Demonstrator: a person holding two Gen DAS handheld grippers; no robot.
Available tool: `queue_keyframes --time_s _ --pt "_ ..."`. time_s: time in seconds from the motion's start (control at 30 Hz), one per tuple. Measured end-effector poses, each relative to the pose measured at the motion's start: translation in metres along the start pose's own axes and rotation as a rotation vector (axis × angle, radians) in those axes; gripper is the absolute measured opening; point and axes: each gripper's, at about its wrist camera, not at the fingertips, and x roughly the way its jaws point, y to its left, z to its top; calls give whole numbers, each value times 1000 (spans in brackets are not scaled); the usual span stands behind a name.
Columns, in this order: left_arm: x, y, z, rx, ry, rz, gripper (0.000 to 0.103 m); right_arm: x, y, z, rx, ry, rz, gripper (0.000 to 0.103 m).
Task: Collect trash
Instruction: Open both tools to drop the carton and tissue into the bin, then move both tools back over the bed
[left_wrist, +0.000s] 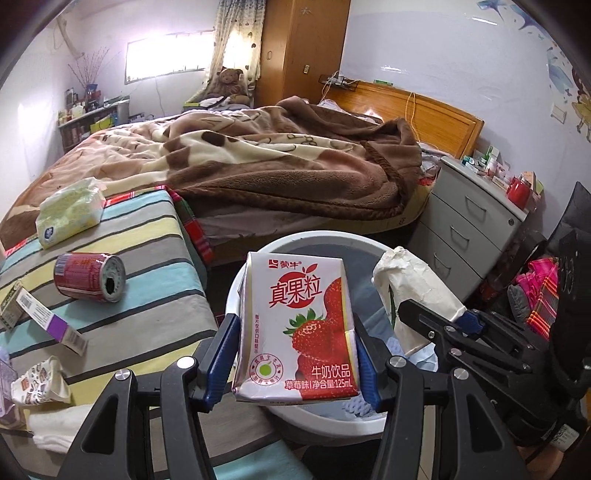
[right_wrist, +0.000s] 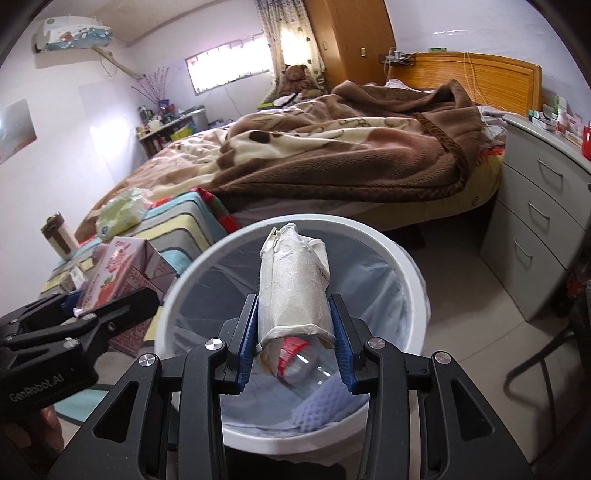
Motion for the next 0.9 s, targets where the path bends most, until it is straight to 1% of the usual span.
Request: queue_keyframes --time_s 0.17,0.23,0.27,0.3,0.37,0.4,0.43,0.6,0.7,0.9 --pt "6 -3 3 14 1 -6 57 -1 -7 0 17 2 -33 40" --pt "8 -4 3 13 1 -21 57 0 -9 0 24 3 -42 43" --pt "8 -4 3 10 3 -28 57 -1 -10 0 26 4 -53 43" --pt "9 -4 4 8 0 -33 61 0 -10 0 27 4 -58 44" --pt "8 -4 4 7 -1 -31 68 -1 -11 0 30 7 -63 49" --pt "8 -4 4 6 -4 -34 69 -1 -11 0 30 6 -61 53" --pt "7 -4 5 4 -7 -37 69 -1 -10 0 30 3 -60 55" --pt "0 0 5 -5 -16 -24 70 -6 -7 1 28 -11 -61 56" --pt "-8 5 4 -15 -28 -13 70 -7 -5 1 34 -20 -52 62" --pt "-26 18 1 -29 -50 9 70 -10 8 1 19 -36 -30 62"
